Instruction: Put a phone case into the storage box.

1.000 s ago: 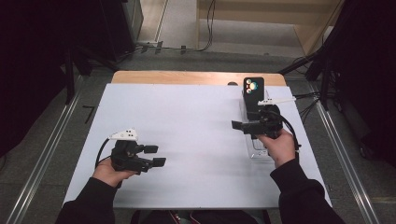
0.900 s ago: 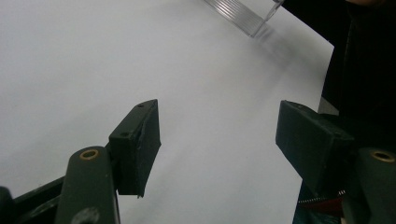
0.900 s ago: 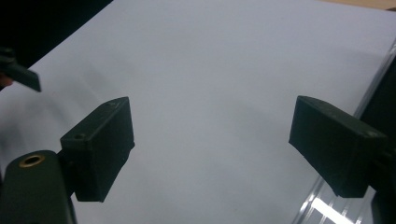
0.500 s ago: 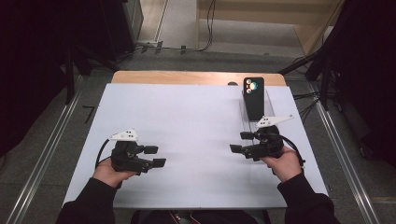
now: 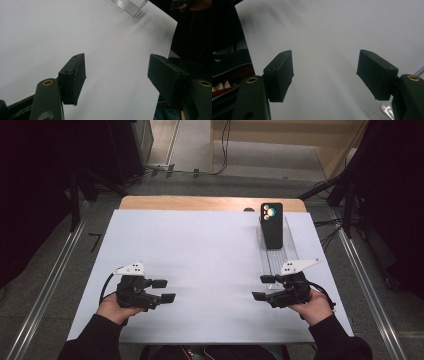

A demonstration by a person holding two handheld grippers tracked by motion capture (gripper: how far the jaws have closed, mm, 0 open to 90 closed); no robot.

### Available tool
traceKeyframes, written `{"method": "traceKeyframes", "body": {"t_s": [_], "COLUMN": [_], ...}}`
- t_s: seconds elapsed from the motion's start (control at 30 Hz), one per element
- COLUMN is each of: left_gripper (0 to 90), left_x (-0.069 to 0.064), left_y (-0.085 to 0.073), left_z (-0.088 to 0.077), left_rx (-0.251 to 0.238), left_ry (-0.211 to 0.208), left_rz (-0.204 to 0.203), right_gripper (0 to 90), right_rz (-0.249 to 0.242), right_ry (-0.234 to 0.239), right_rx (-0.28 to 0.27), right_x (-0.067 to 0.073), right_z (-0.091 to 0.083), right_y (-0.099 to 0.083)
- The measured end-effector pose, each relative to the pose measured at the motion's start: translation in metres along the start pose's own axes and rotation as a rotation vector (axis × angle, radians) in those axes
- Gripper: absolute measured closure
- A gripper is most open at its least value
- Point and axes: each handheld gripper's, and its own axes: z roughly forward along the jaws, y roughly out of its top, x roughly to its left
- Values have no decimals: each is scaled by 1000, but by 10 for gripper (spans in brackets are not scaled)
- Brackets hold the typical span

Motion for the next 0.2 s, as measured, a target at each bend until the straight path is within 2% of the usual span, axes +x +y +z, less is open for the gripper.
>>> {"method": "traceKeyframes", "body": {"t_s": [0.2], "left_gripper": [312], "left_x": [-1], "left_y": [-2], "left_z": [-2], "left_rx": [-6], "left_ry": [3], "left_rz": [0], "right_gripper": [274], "right_rz": [3], "right_ry": [-2], "right_rx": [4], "right_x": [0], "right_z": [-2], "right_y": [-7]}}
